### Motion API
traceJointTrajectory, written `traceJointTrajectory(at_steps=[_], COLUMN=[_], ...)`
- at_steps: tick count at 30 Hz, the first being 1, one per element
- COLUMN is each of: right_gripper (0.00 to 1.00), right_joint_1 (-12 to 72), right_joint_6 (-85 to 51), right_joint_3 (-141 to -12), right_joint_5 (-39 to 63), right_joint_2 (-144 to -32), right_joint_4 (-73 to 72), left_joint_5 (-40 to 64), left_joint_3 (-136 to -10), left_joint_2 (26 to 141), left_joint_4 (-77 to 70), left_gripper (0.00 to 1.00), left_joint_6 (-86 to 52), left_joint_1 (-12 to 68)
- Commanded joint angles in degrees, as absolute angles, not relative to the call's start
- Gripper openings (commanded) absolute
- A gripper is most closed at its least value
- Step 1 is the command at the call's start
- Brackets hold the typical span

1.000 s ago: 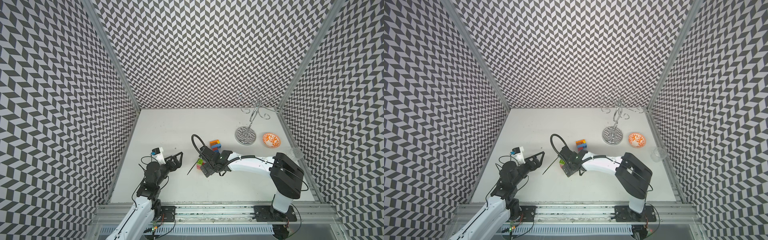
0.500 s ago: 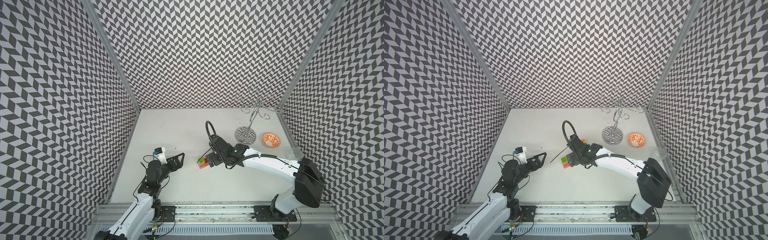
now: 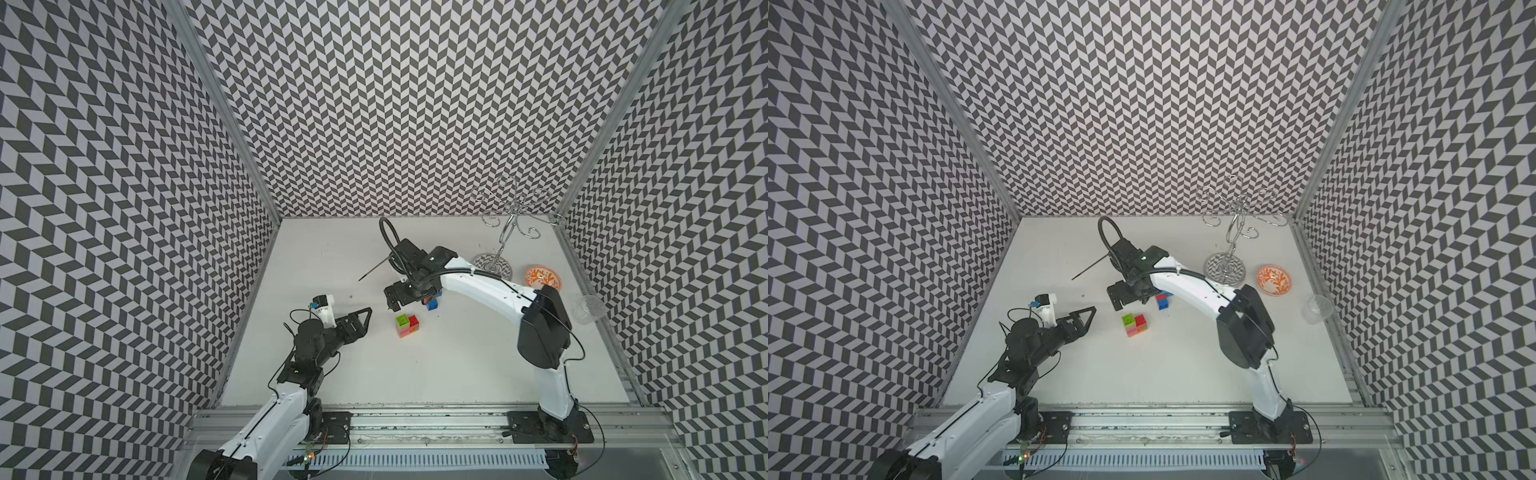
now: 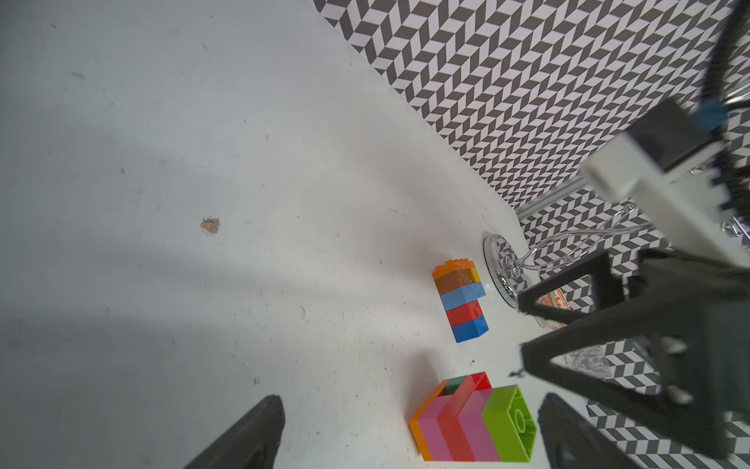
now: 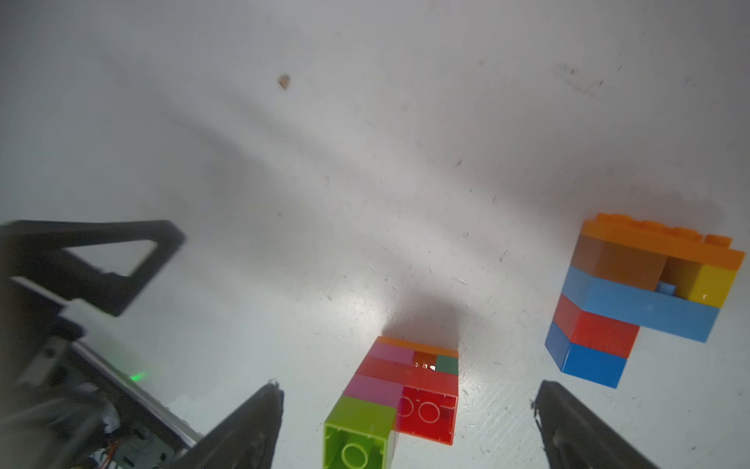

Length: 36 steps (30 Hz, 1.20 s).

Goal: Assemble the letter p with lego
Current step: Pick up the lego brick from the center of the board.

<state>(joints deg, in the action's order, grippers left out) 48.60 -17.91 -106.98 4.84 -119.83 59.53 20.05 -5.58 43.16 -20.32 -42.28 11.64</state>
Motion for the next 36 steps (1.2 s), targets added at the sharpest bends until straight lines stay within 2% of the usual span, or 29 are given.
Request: traceJointTrajectory(at_steps=[1,6,11,21,27,32,36], right_gripper=[0.98,0.98,0.99,0.90,0.91,0.92,0.85], right_joint_1=[49.45,51.95,53.00,53.35,53.01,52.82,52.74], right_joint_6=[-17.31,-17.38,-18.52,-20.45,-23.26,-25.12,-25.42], right_joint_3=[-112.15,-116.19,-116.58,-113.82,-117.05,-117.31,-117.49], right_joint_5=[5.63,6.60,2.65,1.11,-0.20,2.85,3.43], right_joint_2=[-123.66,-129.59,-132.95,-132.19,-131.75,-131.74,-132.32], right_joint_4=[68.90,71.24,74.06,73.83,74.05,73.19,73.85], left_joint_5=[18.41,17.91,18.15,18.83,18.97,19.24,19.77], left_joint_3=[-5.35,-5.36,-5.49,-5.36,-5.36,-5.28,-5.27], left_joint_2=[40.01,37.03,35.88,36.13,36.30,36.25,36.44], left_joint_4=[-18.38,-16.59,-15.82,-16.26,-16.44,-16.59,-16.78], left_gripper=[1.00,1.00,1.00,1.00,1.00,1.00,1.00], left_joint_6=[-42.36,-42.28,-42.19,-42.36,-42.30,-42.36,-42.54], left_joint_1=[11.05,10.72,10.20,10.06,10.03,10.02,10.02])
